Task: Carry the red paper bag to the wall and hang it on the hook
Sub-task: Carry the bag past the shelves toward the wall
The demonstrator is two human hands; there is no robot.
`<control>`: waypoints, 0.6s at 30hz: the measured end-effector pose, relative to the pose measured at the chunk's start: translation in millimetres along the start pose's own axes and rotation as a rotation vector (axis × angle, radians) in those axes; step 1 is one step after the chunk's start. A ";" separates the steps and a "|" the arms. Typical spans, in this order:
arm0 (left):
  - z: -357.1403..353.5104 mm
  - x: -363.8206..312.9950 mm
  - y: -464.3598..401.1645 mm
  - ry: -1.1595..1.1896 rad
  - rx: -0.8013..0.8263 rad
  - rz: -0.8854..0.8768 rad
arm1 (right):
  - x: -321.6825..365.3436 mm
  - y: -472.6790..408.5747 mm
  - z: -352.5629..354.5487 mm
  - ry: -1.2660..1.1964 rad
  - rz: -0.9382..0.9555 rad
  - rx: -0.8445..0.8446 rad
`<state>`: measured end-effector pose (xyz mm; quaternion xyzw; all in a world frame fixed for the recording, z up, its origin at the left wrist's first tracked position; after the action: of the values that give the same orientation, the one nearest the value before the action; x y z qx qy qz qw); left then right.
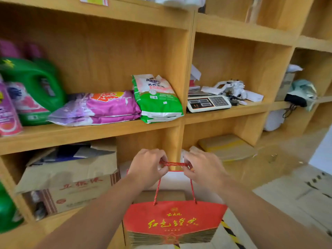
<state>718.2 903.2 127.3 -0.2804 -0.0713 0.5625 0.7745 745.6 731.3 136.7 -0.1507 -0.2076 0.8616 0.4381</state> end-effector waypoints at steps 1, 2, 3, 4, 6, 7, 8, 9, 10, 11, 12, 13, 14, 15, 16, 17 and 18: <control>-12.1 10.5 -13.9 0.024 0.003 -0.018 | -6.3 -9.1 -7.1 0.017 -0.014 0.006; -25.1 20.4 -27.9 0.053 0.007 -0.036 | -13.1 -17.6 -15.7 0.033 -0.027 0.004; -38.9 29.7 -40.9 0.088 0.016 -0.049 | -19.4 -24.4 -23.4 0.043 -0.042 -0.005; -51.8 37.6 -52.5 0.125 0.026 -0.061 | -26.1 -29.8 -31.6 0.046 -0.067 -0.016; -76.7 51.6 -75.2 0.190 0.048 -0.095 | -40.3 -39.1 -48.3 0.055 -0.149 -0.008; -88.0 56.7 -85.5 0.220 0.067 -0.116 | -47.6 -42.1 -57.1 0.069 -0.196 0.010; -97.5 60.2 -95.8 0.246 0.087 -0.142 | -54.8 -44.0 -65.3 0.093 -0.238 0.022; -106.0 62.2 -105.7 0.264 0.110 -0.173 | -61.9 -45.0 -72.5 0.115 -0.280 0.037; -112.9 61.9 -115.5 0.275 0.131 -0.209 | -68.4 -45.0 -77.5 0.118 -0.326 0.054; -118.6 60.0 -125.9 0.286 0.150 -0.246 | -74.3 -44.9 -79.7 0.109 -0.369 0.067; -122.9 56.3 -136.3 0.301 0.162 -0.284 | -80.1 -44.1 -79.7 0.098 -0.409 0.078; -126.7 51.3 -146.5 0.322 0.170 -0.320 | -85.1 -42.7 -77.1 0.101 -0.443 0.086; -129.8 44.4 -156.3 0.343 0.177 -0.356 | -90.6 -40.0 -73.3 0.116 -0.475 0.094; -132.7 35.9 -165.1 0.362 0.186 -0.396 | -96.4 -36.3 -68.5 0.135 -0.504 0.099; -134.6 25.4 -173.0 0.376 0.192 -0.442 | -102.1 -31.7 -62.8 0.153 -0.538 0.109; -136.9 14.6 -180.2 0.390 0.194 -0.487 | -107.5 -26.5 -56.6 0.168 -0.572 0.117; -138.3 3.4 -186.6 0.400 0.194 -0.527 | -112.6 -20.8 -50.0 0.182 -0.602 0.120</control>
<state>933.5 818.1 107.5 -0.2822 0.0659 0.2812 0.9149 846.4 661.6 112.2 -0.1330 -0.1516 0.6868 0.6983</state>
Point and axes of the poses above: each hand's wrist, its own y-axis away from the middle knuckle, its own z-axis out of the back of the hand, x = y × z, the point moved 5 cm from there along -y, towards the middle knuckle, and after that the axes turned 5 degrees about -z, right-handed, at the moved point
